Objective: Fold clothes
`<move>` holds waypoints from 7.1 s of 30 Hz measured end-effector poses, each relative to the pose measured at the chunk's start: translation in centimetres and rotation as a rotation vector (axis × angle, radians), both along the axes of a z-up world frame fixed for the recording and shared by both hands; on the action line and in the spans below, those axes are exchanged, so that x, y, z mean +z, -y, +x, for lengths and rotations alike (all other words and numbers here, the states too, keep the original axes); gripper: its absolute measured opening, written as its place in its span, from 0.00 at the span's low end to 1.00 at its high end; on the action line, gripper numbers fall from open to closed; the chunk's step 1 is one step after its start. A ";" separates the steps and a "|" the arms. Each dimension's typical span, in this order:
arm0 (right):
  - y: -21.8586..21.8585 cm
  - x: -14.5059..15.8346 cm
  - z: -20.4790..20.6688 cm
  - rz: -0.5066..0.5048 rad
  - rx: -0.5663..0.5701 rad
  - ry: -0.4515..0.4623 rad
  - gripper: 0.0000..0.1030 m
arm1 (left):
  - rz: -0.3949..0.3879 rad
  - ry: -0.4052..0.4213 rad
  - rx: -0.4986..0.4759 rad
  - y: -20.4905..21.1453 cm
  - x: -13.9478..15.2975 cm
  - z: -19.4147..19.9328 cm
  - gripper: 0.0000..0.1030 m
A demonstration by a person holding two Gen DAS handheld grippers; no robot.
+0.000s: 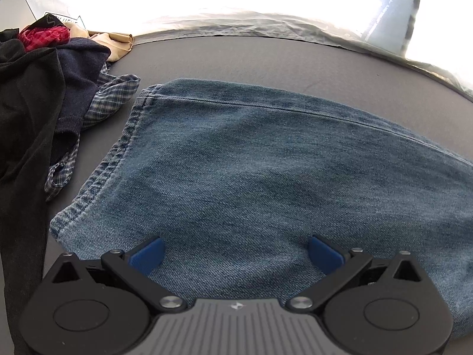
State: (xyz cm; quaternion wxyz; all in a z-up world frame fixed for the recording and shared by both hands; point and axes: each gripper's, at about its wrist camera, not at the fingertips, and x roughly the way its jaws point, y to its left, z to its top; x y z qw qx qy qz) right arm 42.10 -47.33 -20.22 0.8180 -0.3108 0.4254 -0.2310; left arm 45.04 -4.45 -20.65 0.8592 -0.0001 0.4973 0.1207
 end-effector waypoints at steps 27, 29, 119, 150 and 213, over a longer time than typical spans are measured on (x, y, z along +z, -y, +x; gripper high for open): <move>2.1 6.8 -10.9 0.404 -0.032 0.169 0.96 | 0.006 -0.063 0.044 0.1 0.1 0.6 1.00; 3.2 7.8 -11.7 0.493 -0.065 0.222 0.97 | 0.013 -0.064 0.035 0.9 0.6 0.5 1.00; -6.1 1.0 4.0 1.235 -0.214 0.075 0.09 | -0.199 0.145 0.385 -13.4 0.4 -5.1 0.90; -2.3 -0.5 0.7 1.475 -0.363 0.145 0.04 | -0.453 0.179 -0.341 7.0 2.9 -1.1 0.15; -11.2 -0.8 7.7 1.717 -0.076 -0.062 0.10 | -0.328 -0.023 -0.157 0.7 0.3 0.0 0.98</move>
